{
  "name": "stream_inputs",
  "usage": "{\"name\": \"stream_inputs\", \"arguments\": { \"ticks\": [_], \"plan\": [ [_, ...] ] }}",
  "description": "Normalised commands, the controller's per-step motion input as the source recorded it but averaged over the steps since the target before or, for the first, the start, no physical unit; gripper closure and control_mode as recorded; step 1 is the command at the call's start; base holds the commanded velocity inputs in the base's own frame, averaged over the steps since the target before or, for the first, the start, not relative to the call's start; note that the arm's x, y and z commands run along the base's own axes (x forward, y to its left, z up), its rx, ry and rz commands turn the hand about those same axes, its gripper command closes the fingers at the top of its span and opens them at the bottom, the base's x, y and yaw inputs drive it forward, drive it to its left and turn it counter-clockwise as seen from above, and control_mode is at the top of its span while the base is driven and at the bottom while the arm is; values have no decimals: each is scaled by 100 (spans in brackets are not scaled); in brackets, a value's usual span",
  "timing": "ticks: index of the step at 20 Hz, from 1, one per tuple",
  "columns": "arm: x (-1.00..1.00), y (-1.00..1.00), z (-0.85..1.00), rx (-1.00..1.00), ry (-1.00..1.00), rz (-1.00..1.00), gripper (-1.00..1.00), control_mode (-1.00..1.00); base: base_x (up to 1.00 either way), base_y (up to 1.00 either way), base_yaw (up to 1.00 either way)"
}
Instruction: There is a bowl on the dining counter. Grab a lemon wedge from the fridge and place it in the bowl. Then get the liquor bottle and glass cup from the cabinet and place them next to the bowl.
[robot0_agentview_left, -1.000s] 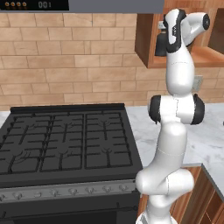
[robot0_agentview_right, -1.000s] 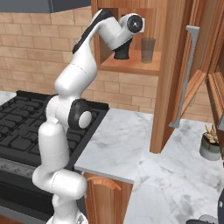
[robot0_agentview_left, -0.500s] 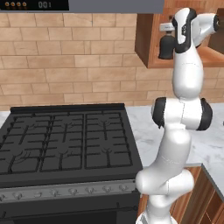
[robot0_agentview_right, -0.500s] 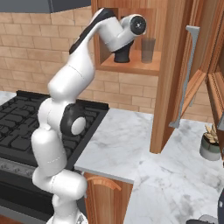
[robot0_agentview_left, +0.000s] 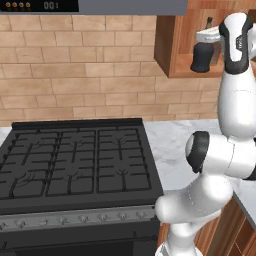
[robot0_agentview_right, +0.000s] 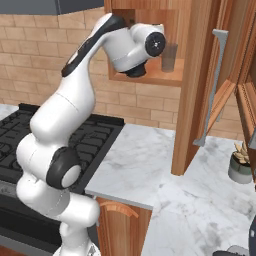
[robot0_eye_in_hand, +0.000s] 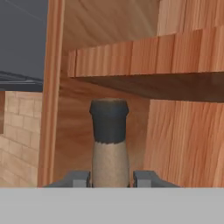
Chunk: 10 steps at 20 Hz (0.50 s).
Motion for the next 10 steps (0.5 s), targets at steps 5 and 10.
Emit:
{"name": "stream_inputs", "arguments": {
  "ticks": [5,10],
  "plan": [
    [-100,39,22,-11,-17,0,100,-100,0,0,0],
    [-100,43,6,-4,-2,0,100,-100,0,0,0]
  ]
}}
